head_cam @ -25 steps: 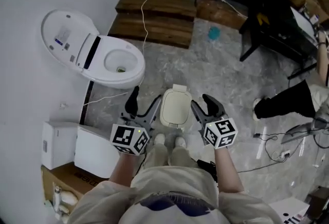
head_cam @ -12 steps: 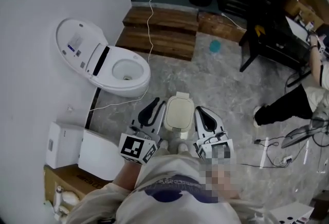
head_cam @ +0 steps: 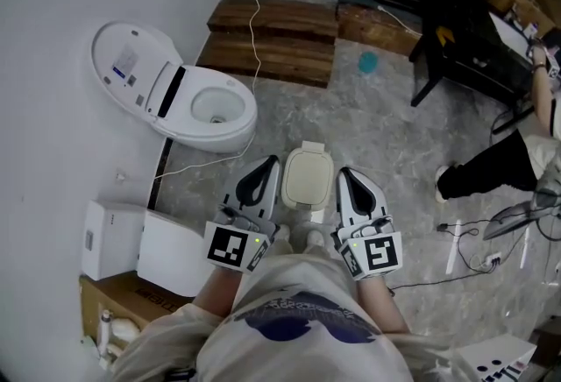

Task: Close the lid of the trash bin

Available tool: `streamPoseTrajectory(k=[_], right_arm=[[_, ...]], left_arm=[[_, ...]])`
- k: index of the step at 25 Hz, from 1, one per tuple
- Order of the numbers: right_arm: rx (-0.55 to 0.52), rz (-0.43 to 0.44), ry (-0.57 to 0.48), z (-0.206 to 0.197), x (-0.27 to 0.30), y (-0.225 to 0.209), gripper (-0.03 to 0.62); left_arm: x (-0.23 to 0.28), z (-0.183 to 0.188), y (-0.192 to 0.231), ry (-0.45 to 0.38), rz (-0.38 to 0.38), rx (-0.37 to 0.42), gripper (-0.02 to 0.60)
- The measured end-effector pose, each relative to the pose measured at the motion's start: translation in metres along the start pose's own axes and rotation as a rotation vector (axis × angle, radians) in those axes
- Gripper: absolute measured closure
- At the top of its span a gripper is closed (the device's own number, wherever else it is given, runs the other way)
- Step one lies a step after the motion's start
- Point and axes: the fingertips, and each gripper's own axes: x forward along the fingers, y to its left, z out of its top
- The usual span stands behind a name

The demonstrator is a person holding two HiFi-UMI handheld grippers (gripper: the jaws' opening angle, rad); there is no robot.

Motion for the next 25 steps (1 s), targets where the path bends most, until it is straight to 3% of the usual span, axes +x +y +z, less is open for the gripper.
streamPoseTrajectory(k=[25], right_arm=[[-0.034, -0.041, 0.001, -0.003, -0.009, -0.007, 0.588]], left_arm=[[0.003, -0.007, -0.009, 0.016, -0.012, -0.025, 0.583]])
